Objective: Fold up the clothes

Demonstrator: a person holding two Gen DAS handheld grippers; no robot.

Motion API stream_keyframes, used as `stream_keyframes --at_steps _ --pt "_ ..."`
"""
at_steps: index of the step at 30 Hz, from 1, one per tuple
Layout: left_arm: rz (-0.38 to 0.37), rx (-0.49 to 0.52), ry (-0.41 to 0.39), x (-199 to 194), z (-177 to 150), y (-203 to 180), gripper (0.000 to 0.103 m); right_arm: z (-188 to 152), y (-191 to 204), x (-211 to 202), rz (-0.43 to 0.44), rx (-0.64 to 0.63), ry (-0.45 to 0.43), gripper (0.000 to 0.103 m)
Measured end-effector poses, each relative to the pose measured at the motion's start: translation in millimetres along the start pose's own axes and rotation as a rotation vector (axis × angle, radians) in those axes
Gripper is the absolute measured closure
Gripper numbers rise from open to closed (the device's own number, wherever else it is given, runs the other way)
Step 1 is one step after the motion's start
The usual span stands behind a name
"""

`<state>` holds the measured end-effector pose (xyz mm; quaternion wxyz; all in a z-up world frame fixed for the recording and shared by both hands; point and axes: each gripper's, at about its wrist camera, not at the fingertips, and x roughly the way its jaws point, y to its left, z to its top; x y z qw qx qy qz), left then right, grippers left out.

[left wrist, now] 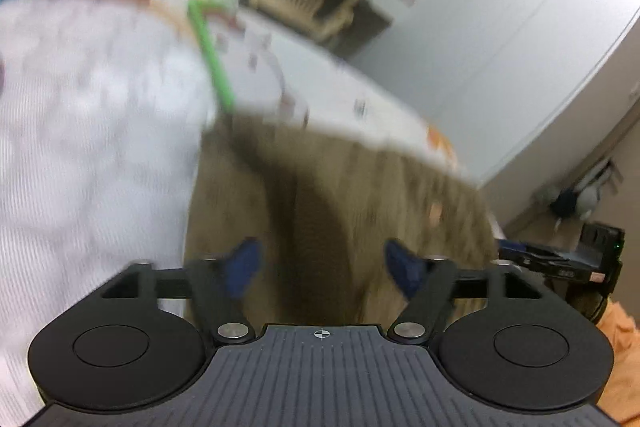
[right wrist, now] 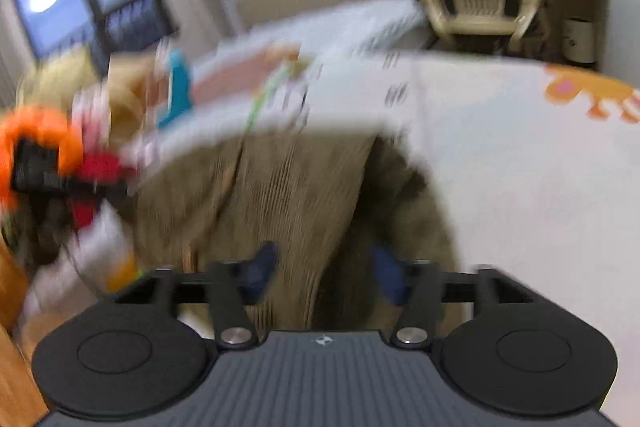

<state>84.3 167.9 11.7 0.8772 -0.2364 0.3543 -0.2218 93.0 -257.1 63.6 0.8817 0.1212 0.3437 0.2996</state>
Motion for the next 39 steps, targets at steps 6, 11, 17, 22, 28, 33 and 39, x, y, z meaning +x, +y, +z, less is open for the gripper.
stream_keyframes --at_steps 6,11,17,22,28,33,39 --pt "-0.083 -0.105 0.075 67 39 20 0.008 31 -72 61 0.186 0.431 0.039 0.028" --pt "-0.062 -0.12 0.186 130 60 28 0.007 39 -96 140 0.378 0.6 0.144 0.022" --pt "-0.029 -0.044 0.044 146 97 12 0.007 109 -102 137 0.218 0.427 -0.129 0.025" --pt "0.132 0.021 -0.022 130 99 15 0.007 115 -86 130 0.142 0.248 -0.101 0.025" --pt "0.027 0.05 0.066 119 69 12 0.006 66 -54 137 0.07 0.001 0.059 0.025" --pt "0.073 0.101 0.061 113 53 -1 0.018 41 -20 139 -0.026 -0.224 0.019 0.042" --pt "0.127 0.167 0.047 105 33 -18 0.069 37 0 124 -0.047 -0.249 -0.02 0.082"
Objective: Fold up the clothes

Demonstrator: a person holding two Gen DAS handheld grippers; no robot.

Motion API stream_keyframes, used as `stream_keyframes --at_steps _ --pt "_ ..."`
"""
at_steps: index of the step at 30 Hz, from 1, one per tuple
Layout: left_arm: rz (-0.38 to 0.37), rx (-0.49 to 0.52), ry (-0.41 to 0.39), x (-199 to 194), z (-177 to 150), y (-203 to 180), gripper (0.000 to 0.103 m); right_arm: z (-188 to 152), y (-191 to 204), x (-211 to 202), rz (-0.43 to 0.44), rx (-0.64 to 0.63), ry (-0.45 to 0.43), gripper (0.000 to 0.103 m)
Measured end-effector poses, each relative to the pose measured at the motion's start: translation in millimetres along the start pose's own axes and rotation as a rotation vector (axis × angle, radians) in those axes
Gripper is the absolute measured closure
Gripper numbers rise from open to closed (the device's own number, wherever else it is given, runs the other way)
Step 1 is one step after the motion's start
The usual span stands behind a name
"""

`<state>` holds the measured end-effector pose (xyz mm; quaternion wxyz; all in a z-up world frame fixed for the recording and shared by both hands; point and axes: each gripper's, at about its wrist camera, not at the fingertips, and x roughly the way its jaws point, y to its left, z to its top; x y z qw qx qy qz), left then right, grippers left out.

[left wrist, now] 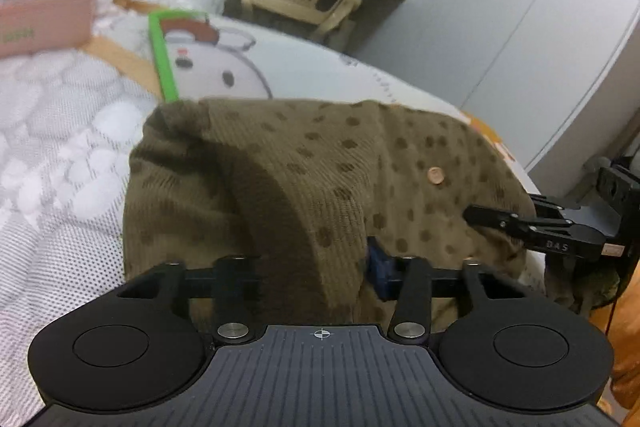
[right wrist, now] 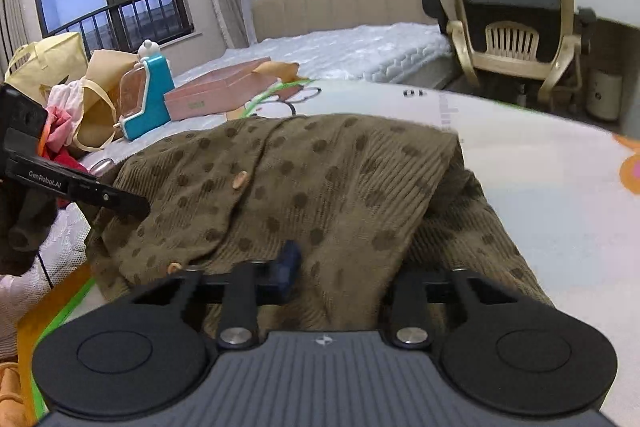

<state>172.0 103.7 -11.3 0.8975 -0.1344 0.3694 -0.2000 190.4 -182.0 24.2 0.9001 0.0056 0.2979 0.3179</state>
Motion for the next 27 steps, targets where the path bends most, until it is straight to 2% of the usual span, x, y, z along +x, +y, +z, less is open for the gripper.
stream_keyframes --at_steps 1,3,6,8,10,13,15,17,18,20,22,23,24,27 --pt "0.009 0.011 -0.002 -2 -3 -3 0.074 1 2 -2 0.005 -0.003 -0.009 0.083" --pt "0.006 0.008 -0.03 -16 -6 -6 0.076 2 15 -7 0.031 -0.039 -0.022 0.085" --pt "0.024 -0.008 -0.059 -32 -15 -2 0.076 3 35 -15 0.074 -0.101 -0.04 0.086" --pt "0.07 -0.03 -0.038 -30 -22 5 0.075 0 44 -10 0.065 -0.148 -0.023 0.086" --pt "0.137 -0.034 -0.008 -26 -28 11 0.064 -2 46 1 0.043 -0.16 0.048 0.086" --pt "0.155 -0.017 -0.033 -37 -26 8 0.055 -9 35 5 -0.001 -0.145 0.121 0.083" --pt "0.152 0.0 -0.067 -48 -22 4 0.051 -7 21 -4 -0.009 -0.091 0.118 0.077" --pt "0.147 0.02 -0.105 -58 -17 -1 0.044 1 4 -20 -0.004 -0.009 0.087 0.063" --pt "0.14 0.032 -0.128 -62 -14 -5 0.041 7 -6 -28 0.003 0.04 0.056 0.061" --pt "0.095 0.057 -0.167 -62 -6 -13 0.032 20 -24 -44 -0.033 0.096 -0.011 0.059" --pt "0.024 0.07 -0.183 -53 3 -22 0.023 29 -32 -46 -0.142 0.036 -0.029 0.059" --pt "-0.014 0.072 -0.182 -45 6 -26 0.022 30 -34 -42 -0.218 -0.029 -0.022 0.056" --pt "-0.052 0.069 -0.172 -35 10 -30 0.019 28 -40 -35 -0.24 -0.033 0.006 0.055" --pt "-0.118 0.049 -0.111 0 18 -39 0.016 16 -62 -12 -0.204 0.063 0.113 0.055"
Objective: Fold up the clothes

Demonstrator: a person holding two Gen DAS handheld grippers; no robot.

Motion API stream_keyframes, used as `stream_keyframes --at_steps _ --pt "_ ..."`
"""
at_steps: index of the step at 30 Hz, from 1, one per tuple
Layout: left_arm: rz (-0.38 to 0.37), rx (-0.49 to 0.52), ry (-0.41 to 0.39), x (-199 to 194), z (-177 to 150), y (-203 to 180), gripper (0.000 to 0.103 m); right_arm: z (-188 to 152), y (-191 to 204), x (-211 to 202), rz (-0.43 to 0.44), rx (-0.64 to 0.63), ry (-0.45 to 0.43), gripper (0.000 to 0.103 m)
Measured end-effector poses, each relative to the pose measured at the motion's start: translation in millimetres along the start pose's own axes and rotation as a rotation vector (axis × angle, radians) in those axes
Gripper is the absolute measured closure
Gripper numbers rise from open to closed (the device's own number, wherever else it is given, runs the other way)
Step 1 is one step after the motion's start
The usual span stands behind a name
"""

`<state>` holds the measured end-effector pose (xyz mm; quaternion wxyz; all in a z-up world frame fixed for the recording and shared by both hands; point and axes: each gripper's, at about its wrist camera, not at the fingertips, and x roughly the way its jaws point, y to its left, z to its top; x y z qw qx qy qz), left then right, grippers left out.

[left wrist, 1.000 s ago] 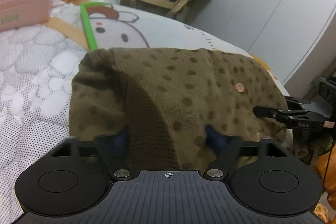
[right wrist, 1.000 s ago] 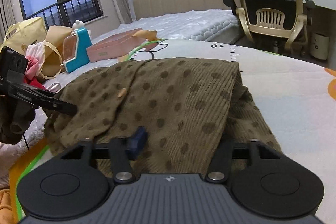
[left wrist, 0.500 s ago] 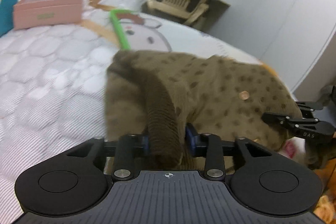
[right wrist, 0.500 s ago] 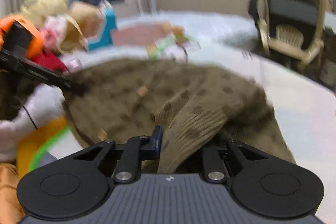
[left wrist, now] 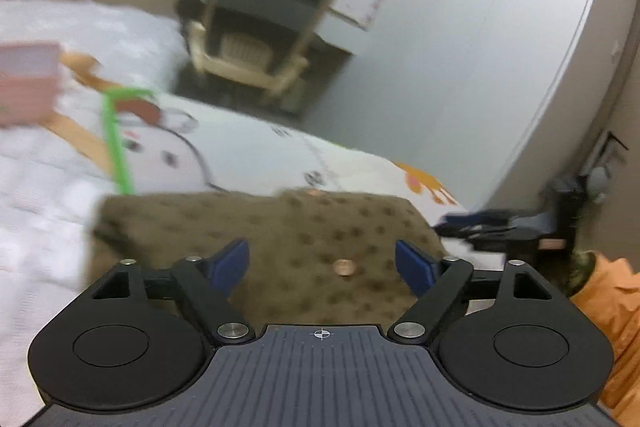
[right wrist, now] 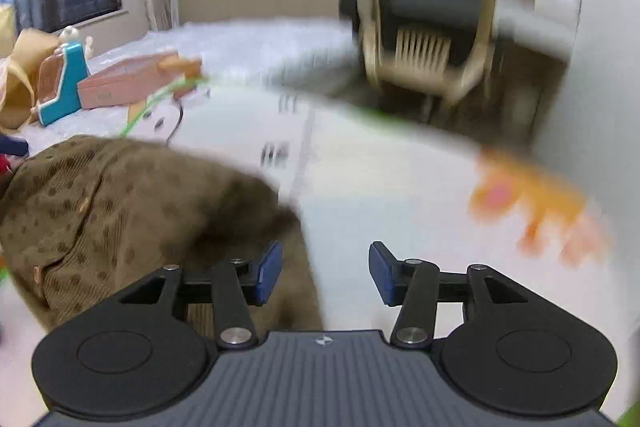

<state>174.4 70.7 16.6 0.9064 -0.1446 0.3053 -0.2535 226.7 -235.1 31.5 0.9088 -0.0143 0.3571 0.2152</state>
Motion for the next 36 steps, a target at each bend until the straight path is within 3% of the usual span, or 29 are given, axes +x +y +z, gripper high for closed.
stream_keyframes --at_steps 3,5,12,19,21,23,25,30,32,35,36 --pt "-0.024 -0.053 0.05 31 4 8 0.01 -15 2 7 0.027 -0.002 -0.009 0.057" --pt "-0.017 -0.114 0.07 46 7 19 0.01 -22 8 4 0.008 -0.035 -0.026 0.095" --pt "-0.017 -0.277 0.038 65 25 57 0.01 -58 22 -37 -0.088 -0.161 -0.023 0.098" --pt "-0.028 -0.278 0.045 64 22 58 0.008 -36 32 -39 -0.065 -0.261 -0.092 0.097" --pt "-0.046 -0.26 0.043 56 17 53 0.007 -28 35 -39 -0.056 -0.29 -0.113 0.091" --pt "-0.067 -0.239 0.041 47 12 48 0.006 -21 38 -38 -0.047 -0.319 -0.134 0.063" --pt "-0.089 -0.219 0.039 37 6 43 0.005 -12 43 -31 -0.034 -0.372 -0.146 0.049" --pt "-0.125 -0.226 0.036 26 -6 47 0.004 6 71 25 -0.006 -0.621 -0.145 0.049" --pt "-0.129 -0.245 0.046 29 -10 53 0.004 18 70 38 -0.041 -0.583 -0.148 0.047" --pt "-0.143 -0.238 0.057 32 -14 57 0.004 37 39 50 -0.161 -0.391 -0.14 0.043" --pt "-0.153 -0.235 0.057 32 -15 58 0.004 39 23 50 -0.184 -0.327 -0.129 0.036"
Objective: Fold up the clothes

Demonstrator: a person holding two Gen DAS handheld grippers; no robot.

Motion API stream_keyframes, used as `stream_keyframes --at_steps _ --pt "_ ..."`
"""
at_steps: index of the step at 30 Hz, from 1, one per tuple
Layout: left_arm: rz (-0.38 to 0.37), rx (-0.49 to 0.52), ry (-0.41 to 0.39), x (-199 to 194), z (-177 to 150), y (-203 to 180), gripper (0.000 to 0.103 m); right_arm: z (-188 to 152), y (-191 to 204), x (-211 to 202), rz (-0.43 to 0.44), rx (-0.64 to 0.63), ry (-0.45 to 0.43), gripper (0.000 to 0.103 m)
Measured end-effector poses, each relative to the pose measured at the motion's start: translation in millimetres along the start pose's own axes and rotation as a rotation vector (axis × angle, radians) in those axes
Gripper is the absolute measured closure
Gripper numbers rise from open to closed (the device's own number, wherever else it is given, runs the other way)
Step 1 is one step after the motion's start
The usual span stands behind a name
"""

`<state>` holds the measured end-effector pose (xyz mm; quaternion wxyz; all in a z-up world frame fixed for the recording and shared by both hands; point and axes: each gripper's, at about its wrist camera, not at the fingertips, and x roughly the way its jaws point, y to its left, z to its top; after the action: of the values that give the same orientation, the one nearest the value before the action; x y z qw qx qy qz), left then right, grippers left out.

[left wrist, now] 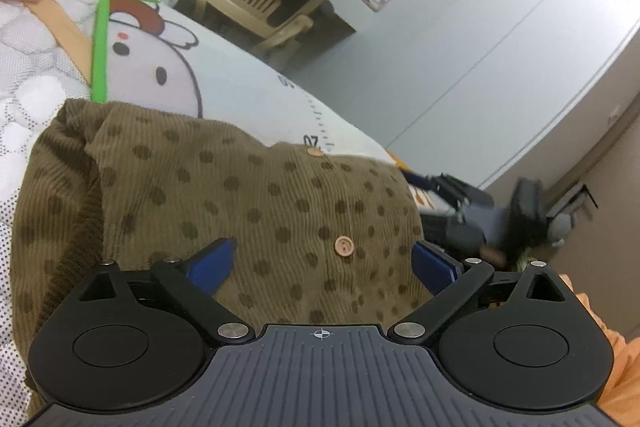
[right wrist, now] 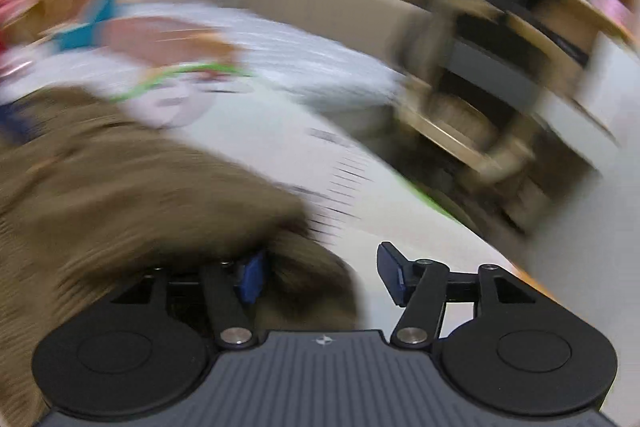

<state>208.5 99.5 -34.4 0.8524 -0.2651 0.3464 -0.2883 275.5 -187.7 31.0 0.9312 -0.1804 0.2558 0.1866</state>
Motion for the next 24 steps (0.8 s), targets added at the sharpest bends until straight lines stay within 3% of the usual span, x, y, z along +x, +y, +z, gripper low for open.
stream_keyframes --at_steps 1,2,7,9,11,15,19,22,24 --pt "-0.01 0.004 0.001 0 -1 1 0.004 -3 -15 2 -0.011 0.058 0.02 0.022" --pt "-0.019 0.007 0.002 1 -2 2 0.004 -6 -25 1 -0.014 0.101 0.038 0.019" --pt "-0.007 0.032 -0.011 0 -6 -1 0.004 -9 -21 -23 -0.031 0.123 0.051 0.018" --pt "-0.005 0.039 -0.016 -6 -5 -4 0.004 -10 -32 -39 -0.009 0.208 0.032 0.015" --pt "-0.012 0.05 -0.048 -15 0 -7 0.003 -11 -44 -57 -0.002 0.306 -0.002 0.005" --pt "-0.018 0.048 -0.12 -25 20 -6 0.002 2 -22 -73 0.146 0.36 -0.075 0.0" --pt "-0.002 0.002 -0.12 -1 47 3 0.001 17 4 -87 0.307 0.398 -0.149 0.0" --pt "0.107 -0.079 -0.078 25 58 22 0.001 22 42 -64 0.419 0.344 -0.104 0.0" --pt "0.137 -0.139 -0.074 35 60 42 0.001 15 64 -40 0.402 0.315 -0.027 0.0"
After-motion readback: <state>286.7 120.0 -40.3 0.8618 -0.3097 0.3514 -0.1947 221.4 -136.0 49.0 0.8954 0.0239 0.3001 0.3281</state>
